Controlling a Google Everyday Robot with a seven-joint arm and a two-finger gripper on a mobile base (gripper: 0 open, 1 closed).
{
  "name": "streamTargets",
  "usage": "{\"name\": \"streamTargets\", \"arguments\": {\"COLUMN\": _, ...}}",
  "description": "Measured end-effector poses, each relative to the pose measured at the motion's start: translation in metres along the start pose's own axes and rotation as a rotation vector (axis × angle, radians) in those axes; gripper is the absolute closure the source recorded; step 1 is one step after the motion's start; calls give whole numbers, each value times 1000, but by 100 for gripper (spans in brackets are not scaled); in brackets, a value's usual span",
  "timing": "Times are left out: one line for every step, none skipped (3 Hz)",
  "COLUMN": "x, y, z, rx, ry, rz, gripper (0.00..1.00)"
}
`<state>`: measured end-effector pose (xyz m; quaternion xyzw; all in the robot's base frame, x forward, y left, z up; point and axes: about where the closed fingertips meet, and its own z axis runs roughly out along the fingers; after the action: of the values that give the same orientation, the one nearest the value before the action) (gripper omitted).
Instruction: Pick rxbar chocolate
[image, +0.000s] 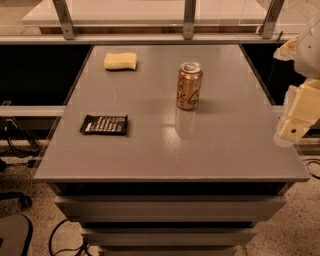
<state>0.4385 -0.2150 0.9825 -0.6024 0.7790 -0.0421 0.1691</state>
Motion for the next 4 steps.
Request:
{"name": "streamTargets", "arguments": {"x": 0, "y": 0, "z": 0, "rx": 0, "ry": 0, "rz": 0, "gripper": 0}}
{"name": "streamTargets", "arguments": {"x": -5, "y": -2, "z": -2, "rx": 6, "ry": -13, "rz": -12, "gripper": 0}}
{"name": "streamTargets", "arguments": {"x": -35, "y": -6, "z": 1, "rx": -10, "ry": -39, "rz": -89, "gripper": 0}}
{"name": "streamTargets", "arguments": {"x": -82, "y": 1, "z": 11, "rx": -50, "ry": -71, "rz": -207, "gripper": 0}}
